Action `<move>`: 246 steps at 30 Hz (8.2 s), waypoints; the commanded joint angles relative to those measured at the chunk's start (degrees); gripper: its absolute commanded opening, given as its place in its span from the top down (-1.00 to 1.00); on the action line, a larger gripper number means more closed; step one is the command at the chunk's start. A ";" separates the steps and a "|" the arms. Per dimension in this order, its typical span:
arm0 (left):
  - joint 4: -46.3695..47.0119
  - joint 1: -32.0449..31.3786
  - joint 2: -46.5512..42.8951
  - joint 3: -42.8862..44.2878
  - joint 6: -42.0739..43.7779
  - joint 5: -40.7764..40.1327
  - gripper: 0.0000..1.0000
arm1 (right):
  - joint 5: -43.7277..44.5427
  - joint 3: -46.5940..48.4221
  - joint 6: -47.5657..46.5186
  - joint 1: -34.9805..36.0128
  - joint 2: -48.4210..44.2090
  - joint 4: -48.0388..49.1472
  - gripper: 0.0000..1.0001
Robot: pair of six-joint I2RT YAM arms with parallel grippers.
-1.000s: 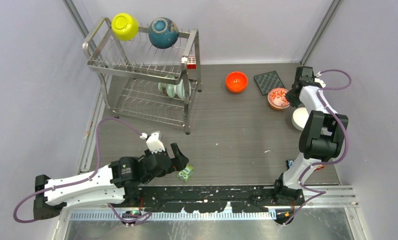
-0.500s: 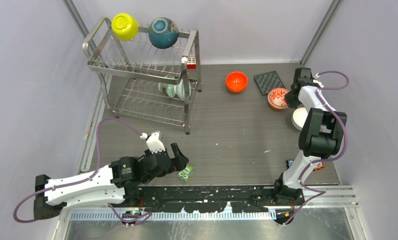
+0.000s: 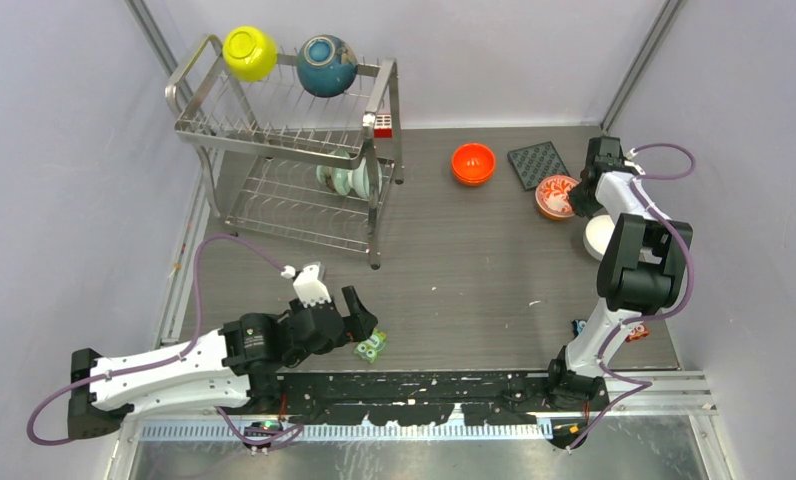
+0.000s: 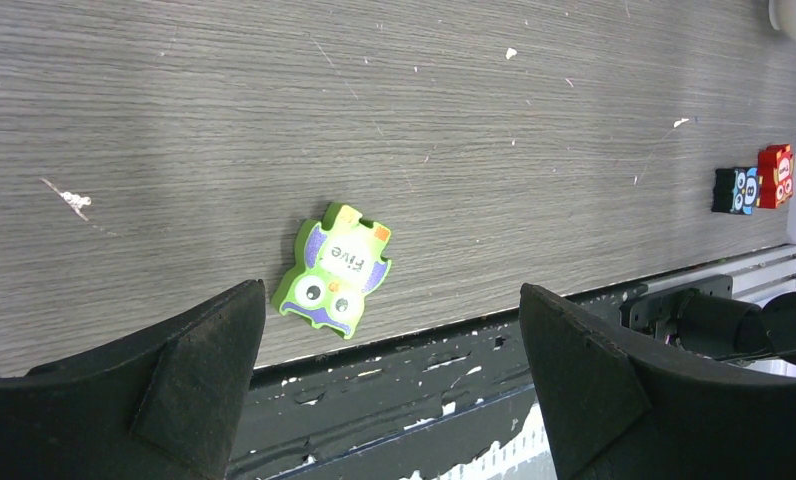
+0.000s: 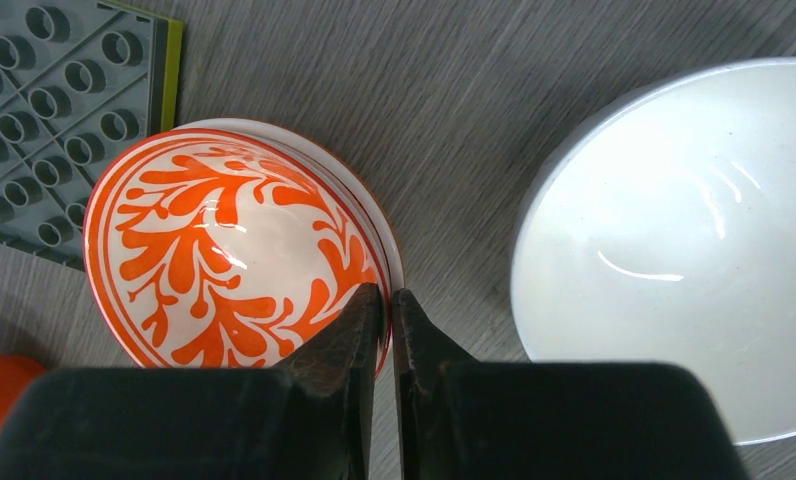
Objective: Unload the bowls from the dish rack
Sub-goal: Place the bowl with the bowl, then adjust the dish rack at the center of the board.
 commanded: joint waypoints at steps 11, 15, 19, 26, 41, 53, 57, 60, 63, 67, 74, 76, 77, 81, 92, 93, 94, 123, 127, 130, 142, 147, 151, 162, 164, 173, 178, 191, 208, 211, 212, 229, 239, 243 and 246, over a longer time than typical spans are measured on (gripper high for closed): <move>-0.19 0.03 -0.40 1.35 1.67 -2.66 -0.99 | 0.99 6.74 1.42 0.94 -7.33 -3.60 -0.04; -1.05 0.06 -1.35 3.69 6.66 -4.05 -0.99 | 2.16 10.55 0.05 4.32 -13.49 -4.67 -0.15; -4.96 0.08 -3.31 7.10 11.33 -8.79 -0.99 | 8.44 14.42 -5.18 13.94 -19.89 -5.24 -0.23; -14.34 0.11 -2.54 13.59 16.33 -19.21 -0.99 | 10.79 11.09 -15.51 30.67 -34.45 1.14 -0.51; 7.38 0.26 3.98 31.13 57.34 -26.10 -0.97 | -18.20 -28.95 -5.59 36.59 -57.10 16.26 -0.51; 5.01 19.17 22.41 56.59 58.92 -6.28 -0.97 | -23.89 -40.40 1.05 37.38 -61.50 22.50 -0.51; 3.91 21.47 20.20 53.09 51.11 2.03 -0.95 | -27.78 -41.88 2.55 37.65 -59.27 25.10 -0.47; 1.76 21.39 16.77 46.91 45.95 7.06 -0.91 | -31.19 -40.88 2.06 37.77 -56.00 25.23 -0.47; 0.63 20.85 12.83 39.16 43.29 13.14 -0.90 | -32.31 -40.95 1.40 37.75 -54.87 26.73 -0.47; 5.48 15.71 7.29 26.92 41.86 13.04 -0.91 | -31.37 -41.16 0.40 37.85 -53.95 27.45 -0.47; 29.69 10.66 7.75 10.49 54.40 6.13 -0.99 | -29.42 -41.17 1.04 37.86 -53.43 27.08 -0.46; 40.30 10.75 8.62 6.42 60.82 5.23 -1.00 | -28.43 -41.12 0.65 37.83 -54.73 25.71 -0.46; 45.19 11.49 9.51 4.94 63.36 4.43 -0.99 | -27.94 -41.06 0.24 37.79 -55.56 24.79 -0.46; 52.97 18.72 14.85 3.62 63.26 7.15 -0.98 | -25.94 -40.92 -1.81 37.87 -58.78 20.76 -0.46; 70.61 21.96 28.59 1.60 62.49 4.41 -0.69 | -25.29 -40.94 -2.99 37.85 -61.34 18.81 -0.47; 71.18 22.13 29.51 1.71 62.29 3.57 -0.65 | -25.30 -40.85 -2.97 37.82 -61.33 18.78 -0.46; 71.56 22.28 30.26 2.00 62.14 2.66 -0.61 | -25.33 -40.81 -2.91 37.84 -61.35 18.74 -0.46; 78.68 23.14 42.32 3.53 60.20 -12.02 -0.22 | -24.06 -39.75 -2.77 37.87 -60.80 17.92 -0.45; 79.43 23.14 44.14 4.90 60.29 -10.69 -0.12 | -23.72 -39.48 -3.05 37.85 -61.14 17.29 -0.46; 80.18 23.14 45.03 5.42 60.89 -9.83 -0.03 | -23.54 -39.38 -3.08 37.80 -61.22 17.07 -0.46; 80.99 23.14 43.08 2.04 60.94 -9.18 0.85 | -23.88 -38.98 -1.90 37.87 -58.81 20.59 -0.46; 79.57 23.14 38.89 -1.47 58.56 -8.31 1.00 | -23.00 -37.22 -1.32 37.87 -55.64 24.53 -0.43; 76.28 22.92 33.51 -4.70 55.64 -6.19 0.99 | -20.19 -36.95 -1.73 38.74 -52.48 31.36 -0.41; 62.15 21.47 17.51 -11.43 49.95 0.46 0.99 | -7.18 -36.83 -19.01 45.24 -35.28 64.14 -0.37; 60.38 21.42 15.17 -12.49 49.24 0.24 0.99 | -7.39 -35.57 -22.22 45.18 -31.52 69.68 -0.39; 50.13 21.47 7.10 -13.51 47.15 0.68 1.00 | -16.25 -22.88 -27.17 45.23 -16.78 76.87 -0.43; 46.92 21.47 3.98 -14.45 46.95 -0.02 1.00 | -20.41 -17.20 -25.87 45.51 -11.65 76.47 -0.43; 43.70 21.45 1.18 -15.65 44.51 -1.79 0.99 | -20.73 -5.75 -28.67 46.79 -2.62 70.02 -0.33; 41.66 21.45 -0.35 -16.43 42.19 -5.15 0.99 | -17.35 -3.59 -29.95 48.16 1.41 69.21 0.50; 40.77 21.47 -0.55 -16.12 41.65 -5.91 0.99 | -16.63 -4.70 -30.23 48.36 0.81 69.79 0.69; 40.74 21.47 -0.61 -16.03 41.48 -6.24 0.99 | -16.37 -5.22 -30.25 48.41 0.46 70.02 0.75; 35.12 21.47 -1.58 -14.87 38.53 -12.21 1.00 | -8.07 -20.47 -30.38 50.05 -10.63 71.10 0.99; 26.93 21.47 -7.80 -14.67 34.96 -17.53 0.99 | -5.23 -28.84 -30.08 53.46 -19.69 68.64 0.99; 25.01 21.47 -9.16 -14.47 34.02 -19.05 0.99 | -3.84 -31.03 -30.64 55.77 -23.94 66.65 0.99; 23.99 21.46 -9.41 -14.29 33.49 -20.01 1.00 | -3.51 -32.00 -30.80 57.56 -26.30 64.36 0.99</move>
